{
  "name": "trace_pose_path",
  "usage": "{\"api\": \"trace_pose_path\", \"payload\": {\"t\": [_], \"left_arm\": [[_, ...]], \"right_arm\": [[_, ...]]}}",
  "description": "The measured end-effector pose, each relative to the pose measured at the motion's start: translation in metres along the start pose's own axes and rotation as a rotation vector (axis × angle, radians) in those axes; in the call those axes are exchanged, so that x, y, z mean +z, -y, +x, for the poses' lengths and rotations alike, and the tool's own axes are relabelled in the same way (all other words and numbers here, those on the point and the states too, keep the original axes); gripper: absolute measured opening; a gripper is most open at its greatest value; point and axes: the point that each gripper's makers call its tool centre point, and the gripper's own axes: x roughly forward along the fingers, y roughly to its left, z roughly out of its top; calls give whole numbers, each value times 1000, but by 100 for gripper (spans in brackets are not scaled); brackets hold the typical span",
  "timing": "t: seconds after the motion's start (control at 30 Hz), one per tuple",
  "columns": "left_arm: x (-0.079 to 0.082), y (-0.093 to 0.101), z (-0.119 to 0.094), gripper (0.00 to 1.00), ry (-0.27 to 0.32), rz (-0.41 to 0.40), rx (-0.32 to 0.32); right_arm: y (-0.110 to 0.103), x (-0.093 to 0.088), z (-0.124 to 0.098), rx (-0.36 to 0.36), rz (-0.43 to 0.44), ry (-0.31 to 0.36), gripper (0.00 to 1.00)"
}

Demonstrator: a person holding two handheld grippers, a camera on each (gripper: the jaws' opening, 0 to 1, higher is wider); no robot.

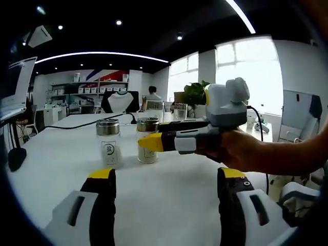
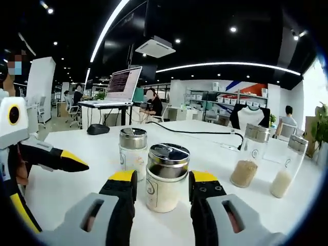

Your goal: Rotate the seasoning bottle until the label or dispensing opening points toward the visible target arrow and the bottle remains upright within the marked orientation range

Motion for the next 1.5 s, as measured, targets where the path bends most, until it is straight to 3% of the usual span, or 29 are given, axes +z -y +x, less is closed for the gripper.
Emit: {"api": "trace_pose_path", "payload": {"t": [0.2, 0.6, 0.93, 1.03, 1.3, 1.5], "left_arm": [[-1, 0, 0, 85, -4, -3, -1], [-6, -4, -1, 84, -13, -4, 3], [-6, -3, -1, 84, -15, -10, -2], [-4, -2, -1, 84, -10, -21, -5], [-8, 0, 6, 93, -26, -23, -5], [-17, 1, 6, 94, -60, -7, 0]], "right_arm": [[1, -12, 0, 14, 14, -28, 30], [-1, -11, 3, 102, -23, -33, 29], [-3, -11, 2, 127, -34, -25, 30], [3, 0, -5, 124, 28, 23, 37], [10, 13, -28, 122, 6, 48, 47], [29, 16, -44, 55, 36, 64, 55]]}}
